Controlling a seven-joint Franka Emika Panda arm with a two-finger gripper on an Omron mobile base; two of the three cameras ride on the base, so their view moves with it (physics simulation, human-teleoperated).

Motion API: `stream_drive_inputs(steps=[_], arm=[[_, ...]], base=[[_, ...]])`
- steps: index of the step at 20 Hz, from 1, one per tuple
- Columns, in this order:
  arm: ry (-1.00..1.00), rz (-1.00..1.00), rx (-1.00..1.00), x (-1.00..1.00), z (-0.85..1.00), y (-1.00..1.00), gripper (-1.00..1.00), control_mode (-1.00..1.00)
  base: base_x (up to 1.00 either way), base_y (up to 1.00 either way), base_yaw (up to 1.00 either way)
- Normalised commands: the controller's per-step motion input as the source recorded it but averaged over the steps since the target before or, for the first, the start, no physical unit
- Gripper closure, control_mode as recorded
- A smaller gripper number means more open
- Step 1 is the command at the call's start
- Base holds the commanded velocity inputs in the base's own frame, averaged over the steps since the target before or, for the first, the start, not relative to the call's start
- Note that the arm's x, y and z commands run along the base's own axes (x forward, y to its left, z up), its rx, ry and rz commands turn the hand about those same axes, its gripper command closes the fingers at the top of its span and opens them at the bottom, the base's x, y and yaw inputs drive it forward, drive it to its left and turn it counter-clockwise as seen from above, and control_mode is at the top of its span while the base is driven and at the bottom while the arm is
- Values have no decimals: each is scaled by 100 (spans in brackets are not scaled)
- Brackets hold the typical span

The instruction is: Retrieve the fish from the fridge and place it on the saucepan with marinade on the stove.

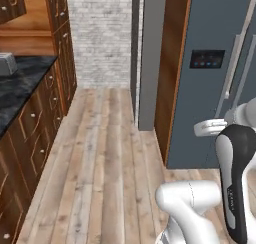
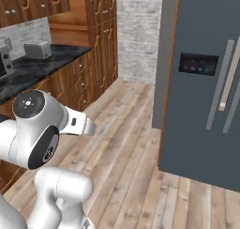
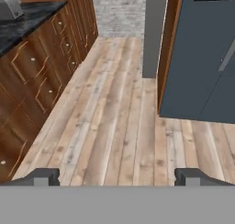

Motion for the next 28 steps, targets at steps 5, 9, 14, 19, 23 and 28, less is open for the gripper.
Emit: stream_drive_inputs(steps=[5, 9, 14, 19, 23, 28], arm=[[0, 0, 0, 0, 0, 0, -100, 100], [0, 0, 0, 0, 0, 0, -100, 100], [0, 0, 0, 0, 0, 0, -100, 100], [0, 0, 0, 0, 0, 0, -100, 100], [0, 0, 0, 0, 0, 0, -100, 100], [0, 0, 0, 0, 0, 0, -100, 100]], base=[[94, -14, -8], [55, -37, -3], [23, -48, -2], [0, -84, 0], [0, -90, 0], [26, -77, -5]])
